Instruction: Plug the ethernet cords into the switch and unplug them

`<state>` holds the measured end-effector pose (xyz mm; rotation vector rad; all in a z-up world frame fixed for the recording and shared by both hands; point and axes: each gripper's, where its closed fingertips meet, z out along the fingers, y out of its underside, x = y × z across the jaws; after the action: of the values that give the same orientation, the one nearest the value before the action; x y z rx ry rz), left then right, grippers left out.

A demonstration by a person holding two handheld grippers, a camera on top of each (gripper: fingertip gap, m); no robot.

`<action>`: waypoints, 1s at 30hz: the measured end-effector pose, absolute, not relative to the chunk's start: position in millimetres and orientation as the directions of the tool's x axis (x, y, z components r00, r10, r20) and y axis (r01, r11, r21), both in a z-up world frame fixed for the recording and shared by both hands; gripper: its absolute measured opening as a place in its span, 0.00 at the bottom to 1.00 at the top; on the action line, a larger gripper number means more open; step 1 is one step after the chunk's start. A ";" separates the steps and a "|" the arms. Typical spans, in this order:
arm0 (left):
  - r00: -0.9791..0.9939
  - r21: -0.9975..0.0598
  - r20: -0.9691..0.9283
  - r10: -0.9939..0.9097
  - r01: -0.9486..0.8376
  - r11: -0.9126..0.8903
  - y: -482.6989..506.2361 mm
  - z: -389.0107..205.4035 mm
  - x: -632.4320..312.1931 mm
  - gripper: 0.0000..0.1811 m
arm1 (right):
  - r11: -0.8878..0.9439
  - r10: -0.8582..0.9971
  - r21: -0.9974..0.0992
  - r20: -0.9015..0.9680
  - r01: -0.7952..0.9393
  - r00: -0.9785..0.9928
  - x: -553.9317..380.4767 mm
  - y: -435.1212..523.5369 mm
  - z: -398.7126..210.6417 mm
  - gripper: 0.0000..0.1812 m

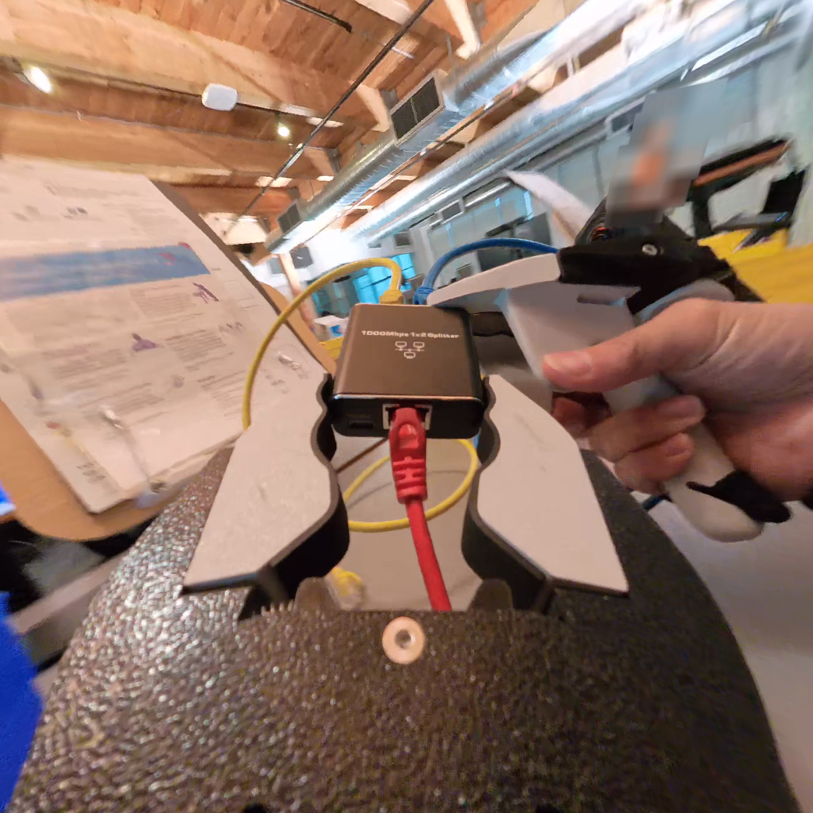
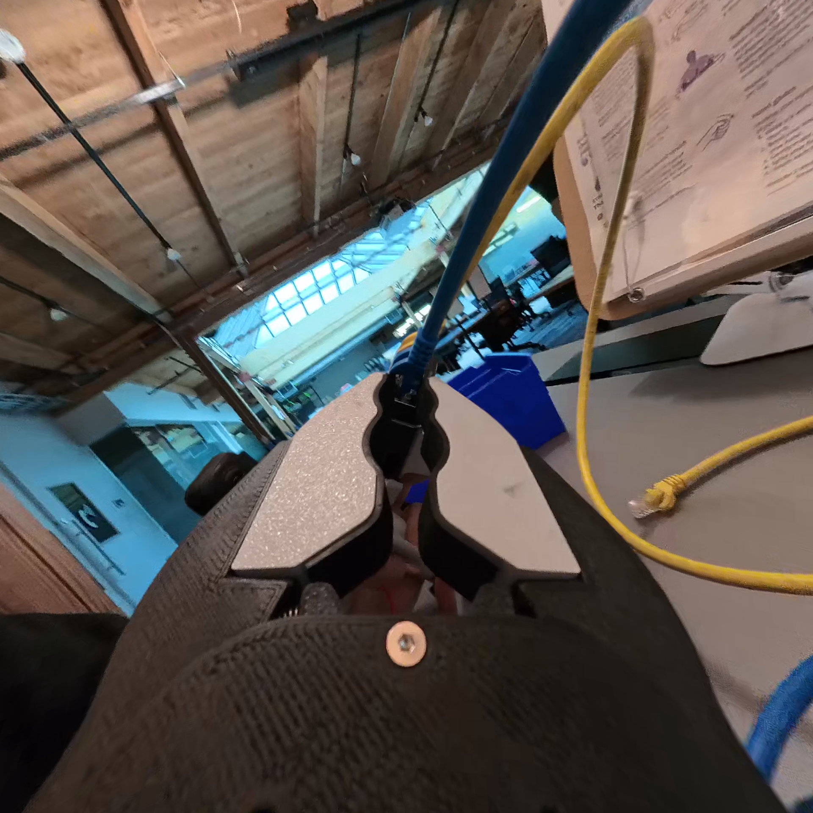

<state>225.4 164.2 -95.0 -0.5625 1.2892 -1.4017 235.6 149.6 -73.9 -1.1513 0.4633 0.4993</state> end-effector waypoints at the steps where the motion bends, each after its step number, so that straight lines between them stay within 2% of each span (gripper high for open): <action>1: -0.258 -0.885 -0.350 -0.900 0.405 0.229 163.8 -92.3 223.9 0.34 | 0.339 0.178 -0.707 -0.599 -0.621 0.780 234.3 148.7 -72.1 0.09; 7: -0.339 -0.918 -0.243 -0.909 0.382 0.103 163.3 -95.6 226.0 0.35 | 0.388 0.226 -0.599 -0.675 -0.701 0.702 239.0 149.0 -78.3 0.07; 9: -0.299 -0.903 -0.308 -0.903 0.390 0.179 163.9 -96.5 226.4 0.35 | 0.388 0.221 -0.602 -0.674 -0.698 0.705 239.3 149.0 -79.7 0.07; 15: -0.302 -0.892 -0.348 -0.888 0.398 0.214 162.6 -99.6 225.8 0.34 | 0.357 0.232 -0.579 -0.705 -0.733 0.670 238.1 146.9 -82.1 0.07; 30: -0.312 -0.899 -0.326 -0.892 0.395 0.190 162.9 -100.5 226.2 0.34 | 0.360 0.231 -0.569 -0.713 -0.739 0.662 239.0 146.5 -82.5 0.07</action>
<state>226.2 162.9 -100.5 -0.5367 1.3062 -1.4134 239.0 146.5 -82.5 -1.0212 0.5810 0.6725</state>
